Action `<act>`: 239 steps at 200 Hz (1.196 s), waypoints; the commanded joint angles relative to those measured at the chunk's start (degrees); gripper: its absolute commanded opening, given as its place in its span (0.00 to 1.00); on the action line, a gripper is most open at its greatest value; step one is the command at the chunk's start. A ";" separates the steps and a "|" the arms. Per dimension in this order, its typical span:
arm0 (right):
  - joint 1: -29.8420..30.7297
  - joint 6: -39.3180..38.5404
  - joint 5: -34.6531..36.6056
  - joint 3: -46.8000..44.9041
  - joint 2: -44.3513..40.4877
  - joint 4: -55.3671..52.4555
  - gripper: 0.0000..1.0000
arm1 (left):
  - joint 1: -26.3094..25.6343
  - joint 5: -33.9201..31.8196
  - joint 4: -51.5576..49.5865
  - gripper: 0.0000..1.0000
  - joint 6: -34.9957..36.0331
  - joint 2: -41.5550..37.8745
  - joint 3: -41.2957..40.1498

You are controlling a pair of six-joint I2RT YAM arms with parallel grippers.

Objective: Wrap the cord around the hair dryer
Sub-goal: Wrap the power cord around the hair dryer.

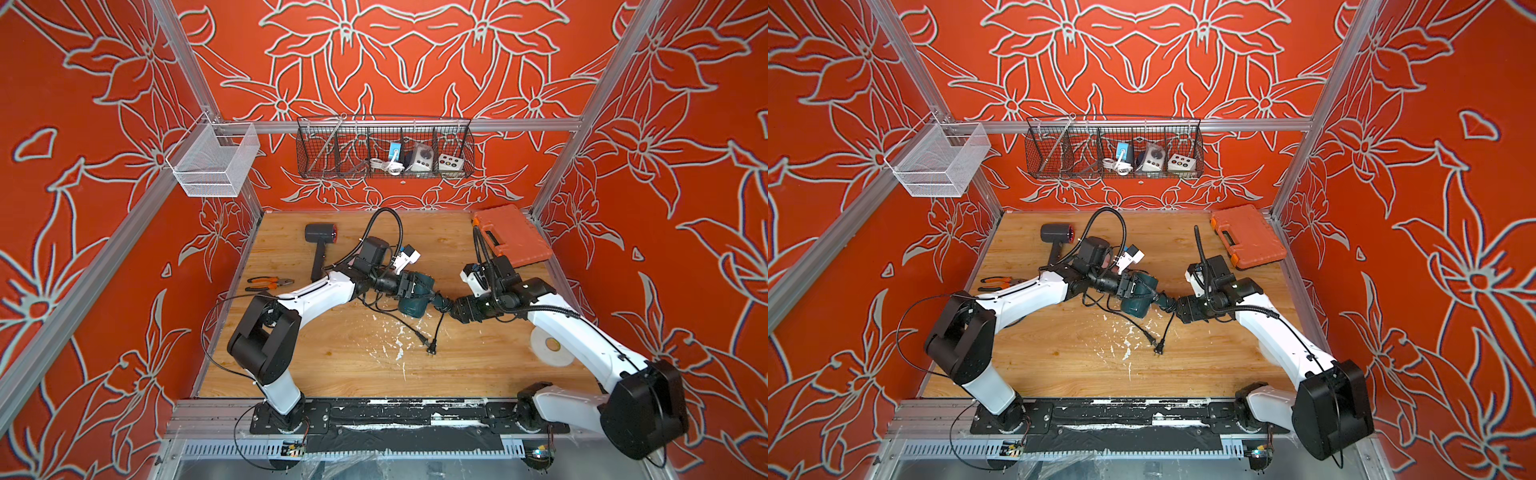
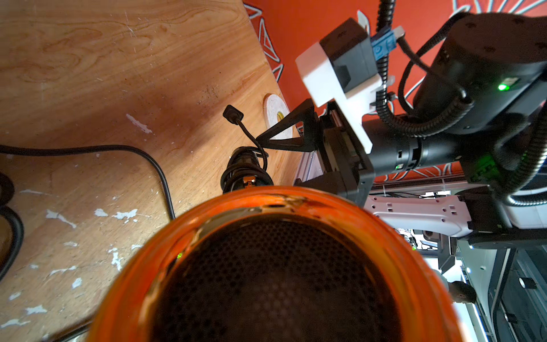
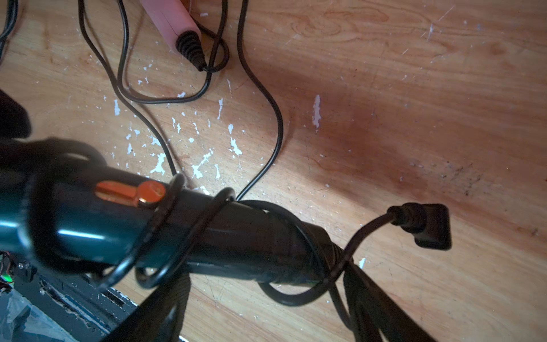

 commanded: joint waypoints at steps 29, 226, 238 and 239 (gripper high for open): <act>-0.20 -0.25 -4.41 -1.58 2.00 4.51 0.85 | -0.13 5.36 4.82 0.00 -0.77 -2.67 0.86; 3.91 -11.45 -5.65 1.02 6.73 5.96 0.88 | -2.32 11.75 -7.28 0.00 6.99 -0.41 7.88; 4.47 -11.73 -5.55 1.12 6.56 6.06 0.88 | -2.57 11.90 -7.76 0.00 7.26 -0.06 8.29; 4.53 -11.78 -5.59 1.13 6.56 6.08 0.88 | -2.58 11.95 -7.82 0.00 7.29 -0.04 8.28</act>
